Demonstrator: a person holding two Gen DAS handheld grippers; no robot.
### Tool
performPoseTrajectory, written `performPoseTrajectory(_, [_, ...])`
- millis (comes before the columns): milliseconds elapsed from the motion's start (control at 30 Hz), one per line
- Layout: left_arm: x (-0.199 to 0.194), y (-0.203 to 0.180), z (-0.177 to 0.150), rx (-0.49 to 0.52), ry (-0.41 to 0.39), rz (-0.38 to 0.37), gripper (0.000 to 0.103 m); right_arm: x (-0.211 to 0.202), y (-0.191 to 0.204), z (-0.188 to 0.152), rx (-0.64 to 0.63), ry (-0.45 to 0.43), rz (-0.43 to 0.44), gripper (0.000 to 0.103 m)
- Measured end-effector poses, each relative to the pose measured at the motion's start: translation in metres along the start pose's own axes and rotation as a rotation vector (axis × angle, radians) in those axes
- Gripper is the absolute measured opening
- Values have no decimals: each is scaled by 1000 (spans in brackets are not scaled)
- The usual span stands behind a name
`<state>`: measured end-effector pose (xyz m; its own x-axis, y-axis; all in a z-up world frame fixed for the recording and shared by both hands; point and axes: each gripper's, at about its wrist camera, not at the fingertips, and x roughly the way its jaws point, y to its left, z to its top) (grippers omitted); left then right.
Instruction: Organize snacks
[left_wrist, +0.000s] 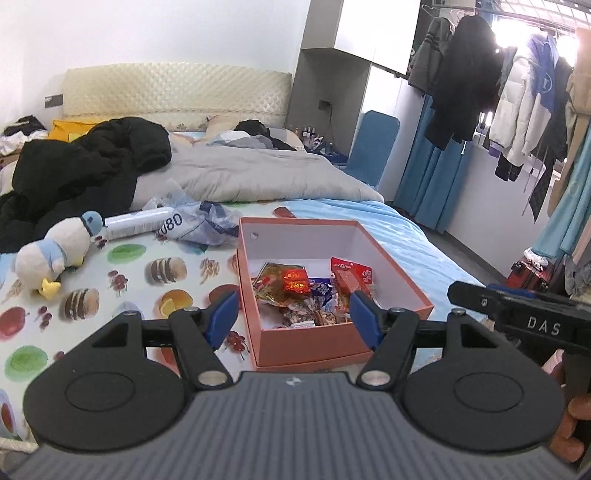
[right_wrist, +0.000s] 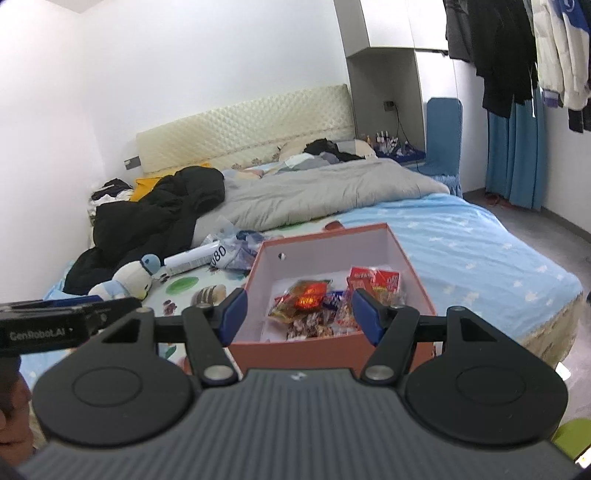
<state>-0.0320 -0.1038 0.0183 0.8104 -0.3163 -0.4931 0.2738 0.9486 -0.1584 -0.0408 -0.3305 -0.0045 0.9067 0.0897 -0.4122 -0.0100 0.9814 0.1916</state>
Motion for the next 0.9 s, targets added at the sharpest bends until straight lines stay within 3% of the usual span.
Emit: performPoseTrajectory(900, [6,4,-10,-29,4,23,73,-1,-6,-23,22,21,-12,65])
